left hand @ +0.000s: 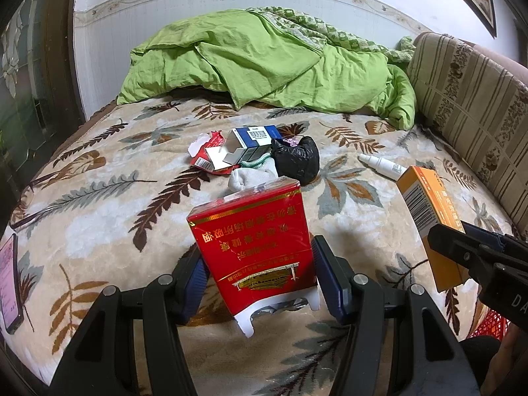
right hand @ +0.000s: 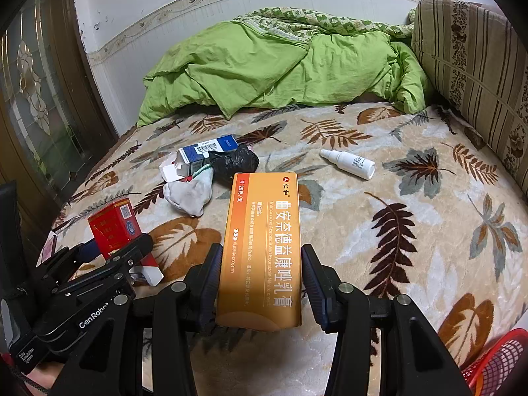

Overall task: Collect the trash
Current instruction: 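Lift the orange box with the right tool while the left tool holds the red box, then carry both boxes over the red wastebasket and open both tools to drop them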

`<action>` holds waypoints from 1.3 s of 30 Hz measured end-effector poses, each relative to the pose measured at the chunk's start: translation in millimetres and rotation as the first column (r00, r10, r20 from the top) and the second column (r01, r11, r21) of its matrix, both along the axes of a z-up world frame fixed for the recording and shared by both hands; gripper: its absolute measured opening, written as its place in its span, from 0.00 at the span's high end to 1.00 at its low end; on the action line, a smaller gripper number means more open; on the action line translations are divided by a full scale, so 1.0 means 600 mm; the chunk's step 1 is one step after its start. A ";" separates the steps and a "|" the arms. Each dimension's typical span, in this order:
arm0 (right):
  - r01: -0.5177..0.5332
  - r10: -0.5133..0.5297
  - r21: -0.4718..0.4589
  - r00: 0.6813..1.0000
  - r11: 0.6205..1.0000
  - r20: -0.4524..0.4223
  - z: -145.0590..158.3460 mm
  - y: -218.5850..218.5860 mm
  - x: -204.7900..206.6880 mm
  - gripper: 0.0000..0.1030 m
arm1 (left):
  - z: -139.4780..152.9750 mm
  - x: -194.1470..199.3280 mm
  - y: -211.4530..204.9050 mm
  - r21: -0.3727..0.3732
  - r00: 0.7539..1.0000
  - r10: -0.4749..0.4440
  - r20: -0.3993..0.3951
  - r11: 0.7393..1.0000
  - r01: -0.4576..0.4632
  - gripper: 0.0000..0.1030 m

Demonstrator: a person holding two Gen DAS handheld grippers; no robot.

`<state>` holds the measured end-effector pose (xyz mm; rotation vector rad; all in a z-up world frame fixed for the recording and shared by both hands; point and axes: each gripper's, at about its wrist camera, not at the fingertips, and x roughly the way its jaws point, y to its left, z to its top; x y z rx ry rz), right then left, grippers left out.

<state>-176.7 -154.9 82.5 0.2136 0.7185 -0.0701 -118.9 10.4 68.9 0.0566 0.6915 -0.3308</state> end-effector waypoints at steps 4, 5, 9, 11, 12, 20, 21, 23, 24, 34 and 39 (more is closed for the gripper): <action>0.007 -0.007 0.000 1.000 1.000 0.011 0.003 -0.001 -0.005 0.51 | -0.002 -0.001 -0.005 -0.001 1.000 -0.007 -0.002 1.000 0.007 0.43; 0.006 -0.006 0.001 1.000 1.000 0.012 0.005 -0.002 -0.005 0.51 | -0.003 -0.003 -0.008 0.001 1.000 -0.012 -0.001 1.000 0.012 0.43; 0.008 -0.008 0.046 1.000 0.999 0.010 0.008 -0.008 -0.015 0.51 | -0.003 -0.011 -0.015 -0.003 0.999 -0.035 -0.004 0.999 0.035 0.43; 0.010 -0.010 0.068 1.000 0.998 0.004 0.010 -0.012 -0.023 0.51 | 0.001 -0.017 -0.017 -0.002 0.999 -0.048 0.001 0.999 0.048 0.43; 0.011 -0.011 0.079 1.000 0.997 0.002 0.011 -0.014 -0.028 0.51 | 0.003 -0.019 -0.017 -0.005 0.999 -0.054 0.002 0.999 0.054 0.43; 0.017 -0.018 0.126 1.000 0.992 0.005 0.026 -0.032 -0.082 0.51 | 0.024 -0.049 -0.030 -0.040 0.989 -0.148 0.005 0.988 0.148 0.43; 0.017 -0.018 0.134 1.000 0.991 0.004 0.028 -0.034 -0.089 0.51 | 0.026 -0.054 -0.034 -0.046 0.987 -0.163 0.004 0.986 0.163 0.43; 0.026 -0.027 0.147 1.000 0.989 0.006 0.033 -0.043 -0.109 0.51 | 0.032 -0.065 -0.041 -0.071 0.979 -0.203 -0.003 0.977 0.202 0.43; 0.032 -0.034 0.150 0.999 0.988 0.008 0.035 -0.048 -0.117 0.51 | 0.034 -0.069 -0.046 -0.076 0.976 -0.217 -0.007 0.973 0.216 0.43; 0.180 -0.183 0.189 0.983 0.965 0.001 0.054 -0.143 -0.233 0.51 | 0.066 -0.138 -0.156 -0.081 0.882 -0.470 -0.024 0.881 0.467 0.43; 0.320 -0.323 0.211 0.946 0.924 -0.018 0.054 -0.208 -0.318 0.51 | 0.076 -0.192 -0.255 -0.094 0.759 -0.648 -0.056 0.760 0.643 0.43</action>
